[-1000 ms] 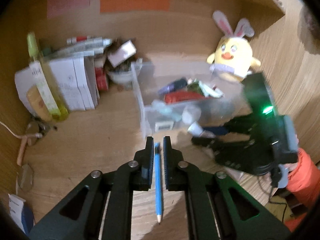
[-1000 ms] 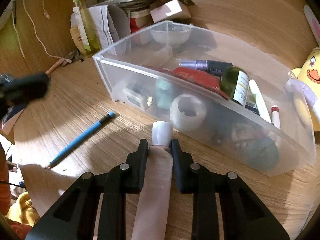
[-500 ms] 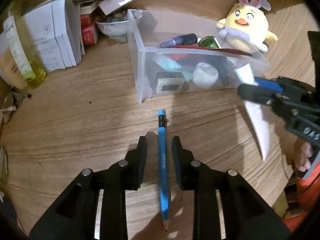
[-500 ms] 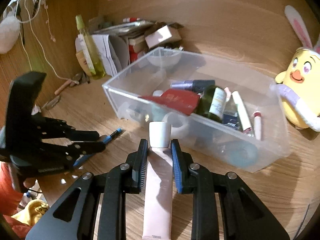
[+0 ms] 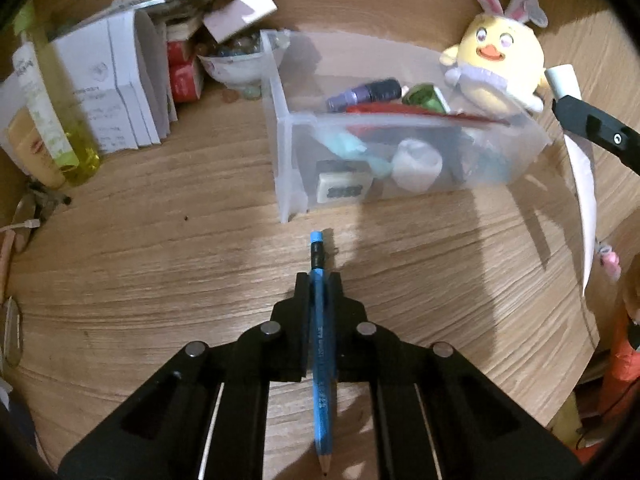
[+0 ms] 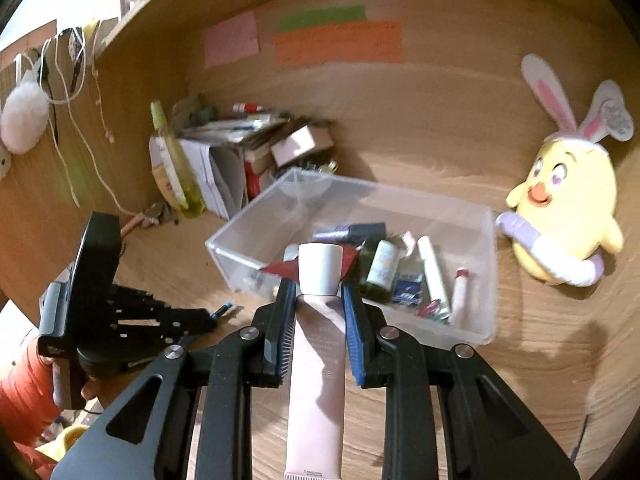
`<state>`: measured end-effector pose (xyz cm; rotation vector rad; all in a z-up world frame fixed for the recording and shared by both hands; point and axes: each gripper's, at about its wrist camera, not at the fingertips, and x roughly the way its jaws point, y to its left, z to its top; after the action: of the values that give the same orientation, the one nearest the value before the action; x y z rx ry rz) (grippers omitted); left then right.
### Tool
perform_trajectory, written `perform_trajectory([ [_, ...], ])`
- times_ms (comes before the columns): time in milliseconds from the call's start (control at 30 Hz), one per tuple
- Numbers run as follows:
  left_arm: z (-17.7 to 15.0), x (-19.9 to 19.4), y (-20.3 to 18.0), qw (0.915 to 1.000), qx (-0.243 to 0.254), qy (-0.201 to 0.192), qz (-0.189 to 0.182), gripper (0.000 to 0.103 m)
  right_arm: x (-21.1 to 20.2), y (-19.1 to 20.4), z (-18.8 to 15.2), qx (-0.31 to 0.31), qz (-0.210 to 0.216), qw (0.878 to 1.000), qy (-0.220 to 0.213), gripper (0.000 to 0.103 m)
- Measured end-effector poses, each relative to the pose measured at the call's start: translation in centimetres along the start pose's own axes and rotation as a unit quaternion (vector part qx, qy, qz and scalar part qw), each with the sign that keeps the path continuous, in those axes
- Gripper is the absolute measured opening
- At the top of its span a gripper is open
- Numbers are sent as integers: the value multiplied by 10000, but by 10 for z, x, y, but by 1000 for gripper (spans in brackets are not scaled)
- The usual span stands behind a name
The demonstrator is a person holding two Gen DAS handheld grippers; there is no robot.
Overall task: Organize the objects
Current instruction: 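Carry the pink tube to the bin with the right tool while the left tool carries the pencil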
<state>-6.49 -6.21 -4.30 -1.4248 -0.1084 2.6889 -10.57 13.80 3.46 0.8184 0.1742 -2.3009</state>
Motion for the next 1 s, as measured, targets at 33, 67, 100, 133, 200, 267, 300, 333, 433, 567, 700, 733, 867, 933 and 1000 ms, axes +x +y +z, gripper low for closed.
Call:
perform_trajectory([
  [33,1,-5,0,10000,-13,-65,-7,6,-3,-1,1,15,-23,10000,-46,21],
  [67,2,-10,1,9999,-32,-127,-25,6,-6,-2,3,25,-46,9999,-90,21],
  [100,3,-16,1,9998,-42,-192,-55,6,-9,-3,4,36,-77,9999,-138,21],
  [133,5,-22,0,9996,-55,-273,-68,6,-13,-4,6,43,-125,9997,-199,21],
  [200,7,-33,-1,9991,-49,-421,-85,6,-18,-7,9,59,-157,9995,-281,21],
  [267,12,-44,-2,9982,-45,-584,-100,6,-22,-9,11,61,-201,9992,-339,21],
  [300,13,-50,-2,9977,-41,-661,-107,6,-23,-10,13,67,-234,9990,-367,21],
  [333,15,-55,-2,9972,-41,-737,-111,6,-23,-11,14,75,-261,9989,-380,21],
  [433,20,-66,-3,9957,-50,-909,-138,6,-23,-15,18,105,-322,9986,-418,21],
  [567,27,-79,-8,9933,-56,-1134,-195,6,-22,-22,24,149,-387,9982,-438,21],
  [700,40,-93,-13,9904,-3,-1365,-230,6,-19,-30,33,189,-472,9975,-485,21],
  [733,42,-95,-14,9897,10,-1413,-222,6,-18,-32,35,207,-488,9973,-500,21],
  [867,55,-107,-18,9864,40,-1624,-227,6,-15,-43,45,270,-562,9965,-558,21],
  [933,63,-111,-20,9847,55,-1729,-189,6,-13,-49,51,312,-591,9961,-577,21],
  [1000,70,-113,-21,9836,52,-1797,-146,6,-10,-53,55,328,-631,9957,-591,21],
])
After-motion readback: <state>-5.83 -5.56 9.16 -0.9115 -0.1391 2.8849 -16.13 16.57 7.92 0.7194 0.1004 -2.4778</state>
